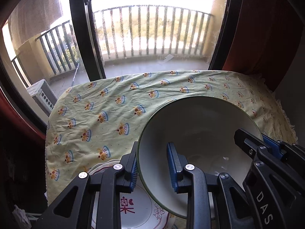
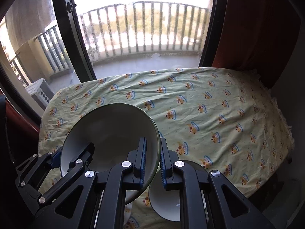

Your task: Organize plates and bowls

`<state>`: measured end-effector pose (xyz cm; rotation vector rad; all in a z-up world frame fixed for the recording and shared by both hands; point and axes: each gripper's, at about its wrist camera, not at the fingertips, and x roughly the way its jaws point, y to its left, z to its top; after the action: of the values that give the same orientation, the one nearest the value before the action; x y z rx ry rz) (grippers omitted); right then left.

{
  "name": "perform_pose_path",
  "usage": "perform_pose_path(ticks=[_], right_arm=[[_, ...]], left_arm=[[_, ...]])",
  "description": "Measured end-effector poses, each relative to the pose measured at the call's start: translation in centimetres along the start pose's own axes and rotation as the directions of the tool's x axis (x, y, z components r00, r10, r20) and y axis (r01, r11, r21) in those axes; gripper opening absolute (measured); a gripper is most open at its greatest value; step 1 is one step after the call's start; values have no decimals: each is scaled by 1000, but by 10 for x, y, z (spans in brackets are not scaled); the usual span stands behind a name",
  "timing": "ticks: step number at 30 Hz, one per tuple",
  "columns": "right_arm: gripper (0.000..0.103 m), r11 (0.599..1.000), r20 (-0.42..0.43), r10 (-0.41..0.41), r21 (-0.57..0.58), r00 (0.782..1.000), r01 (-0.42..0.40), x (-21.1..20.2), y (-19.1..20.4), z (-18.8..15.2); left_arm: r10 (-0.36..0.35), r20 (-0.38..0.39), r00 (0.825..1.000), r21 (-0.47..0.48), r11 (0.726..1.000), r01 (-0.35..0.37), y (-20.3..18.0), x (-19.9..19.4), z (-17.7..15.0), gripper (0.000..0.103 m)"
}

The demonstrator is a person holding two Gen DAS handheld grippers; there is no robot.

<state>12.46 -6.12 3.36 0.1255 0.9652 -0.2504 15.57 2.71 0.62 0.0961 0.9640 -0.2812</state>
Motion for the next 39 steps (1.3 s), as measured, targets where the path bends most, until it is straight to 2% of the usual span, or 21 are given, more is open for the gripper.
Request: perform_pose_path(ticks=[10, 20, 33, 39], right_arm=[[16, 999, -10, 10, 32, 1000, -10, -2, -48, -13], [16, 998, -52, 65, 3, 997, -65, 17, -93, -27], [16, 984, -152, 138, -87, 979, -153, 52, -115, -42], [16, 977, -191, 166, -103, 967, -188, 63, -117, -47]], left_arm=[[14, -15, 1000, 26, 1000, -13, -44, 4, -8, 25], [49, -53, 997, -20, 999, -50, -82, 18, -26, 25], [110, -146, 983, -96, 988, -125, -99, 43, -51, 25], [161, -146, 976, -91, 980, -175, -103, 44, -54, 25]])
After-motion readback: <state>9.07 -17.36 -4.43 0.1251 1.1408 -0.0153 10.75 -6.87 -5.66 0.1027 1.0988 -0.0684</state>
